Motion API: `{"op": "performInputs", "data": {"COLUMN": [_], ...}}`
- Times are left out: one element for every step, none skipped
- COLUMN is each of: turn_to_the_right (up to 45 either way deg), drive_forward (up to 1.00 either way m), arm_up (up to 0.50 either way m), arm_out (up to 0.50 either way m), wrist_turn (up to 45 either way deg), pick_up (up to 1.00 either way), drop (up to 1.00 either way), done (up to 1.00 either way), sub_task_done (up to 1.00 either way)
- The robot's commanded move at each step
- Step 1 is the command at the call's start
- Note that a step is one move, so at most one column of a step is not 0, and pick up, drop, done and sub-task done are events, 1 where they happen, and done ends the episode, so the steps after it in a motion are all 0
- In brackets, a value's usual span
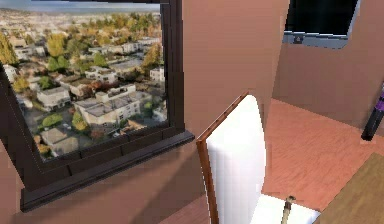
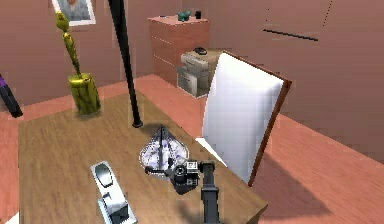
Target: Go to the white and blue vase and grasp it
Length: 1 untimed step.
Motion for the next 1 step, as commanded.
{"op": "performInputs", "data": {"turn_to_the_right": [0.0], "drive_forward": [0.00], "arm_up": [0.10], "arm_out": [0.00], "wrist_turn": [0.0], "pick_up": [0.00], "drop": [0.00], "done": [0.00], "sub_task_done": [0.00]}}
